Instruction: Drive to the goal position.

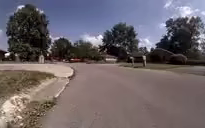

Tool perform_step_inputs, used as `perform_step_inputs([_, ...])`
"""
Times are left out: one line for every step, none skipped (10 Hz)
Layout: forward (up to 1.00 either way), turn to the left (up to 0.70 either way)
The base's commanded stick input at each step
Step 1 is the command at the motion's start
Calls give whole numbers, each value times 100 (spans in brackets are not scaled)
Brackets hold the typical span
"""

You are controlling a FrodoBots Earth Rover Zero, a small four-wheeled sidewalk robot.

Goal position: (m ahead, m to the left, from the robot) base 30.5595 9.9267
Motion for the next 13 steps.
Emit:
perform_step_inputs([100,0])
perform_step_inputs([100,0])
perform_step_inputs([100,0])
perform_step_inputs([100,1])
perform_step_inputs([100,9])
perform_step_inputs([100,27])
perform_step_inputs([100,31])
perform_step_inputs([100,33])
perform_step_inputs([100,25])
perform_step_inputs([100,3])
perform_step_inputs([100,2])
perform_step_inputs([100,2])
perform_step_inputs([100,2])
